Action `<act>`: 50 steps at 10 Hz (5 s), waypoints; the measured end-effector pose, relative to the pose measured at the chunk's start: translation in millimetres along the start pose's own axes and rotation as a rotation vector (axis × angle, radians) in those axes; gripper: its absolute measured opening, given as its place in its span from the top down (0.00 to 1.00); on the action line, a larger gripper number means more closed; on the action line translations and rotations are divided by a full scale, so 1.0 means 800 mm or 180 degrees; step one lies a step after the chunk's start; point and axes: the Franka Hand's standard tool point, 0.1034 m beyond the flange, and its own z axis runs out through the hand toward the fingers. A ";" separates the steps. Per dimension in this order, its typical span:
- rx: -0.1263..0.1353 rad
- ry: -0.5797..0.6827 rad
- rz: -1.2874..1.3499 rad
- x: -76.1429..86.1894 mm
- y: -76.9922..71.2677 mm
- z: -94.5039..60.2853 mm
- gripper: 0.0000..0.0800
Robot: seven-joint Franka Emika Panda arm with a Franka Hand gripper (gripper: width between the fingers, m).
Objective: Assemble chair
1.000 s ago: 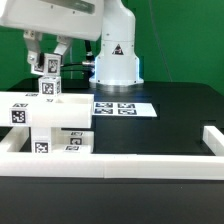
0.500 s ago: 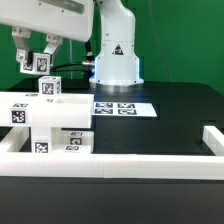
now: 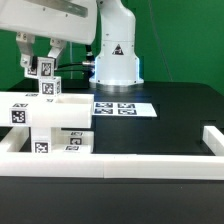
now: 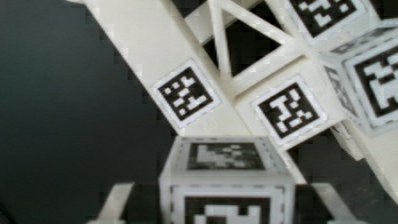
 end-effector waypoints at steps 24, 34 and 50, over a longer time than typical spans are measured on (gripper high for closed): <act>0.0082 -0.0076 0.0119 0.017 -0.003 0.029 0.64; 0.0100 -0.0094 0.0145 0.008 -0.008 0.038 0.64; 0.0098 -0.0100 0.0851 0.009 -0.008 0.038 0.64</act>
Offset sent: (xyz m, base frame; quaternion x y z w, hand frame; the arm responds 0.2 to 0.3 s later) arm 0.0075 0.0090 -0.0072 0.0225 0.0651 -0.0117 0.9976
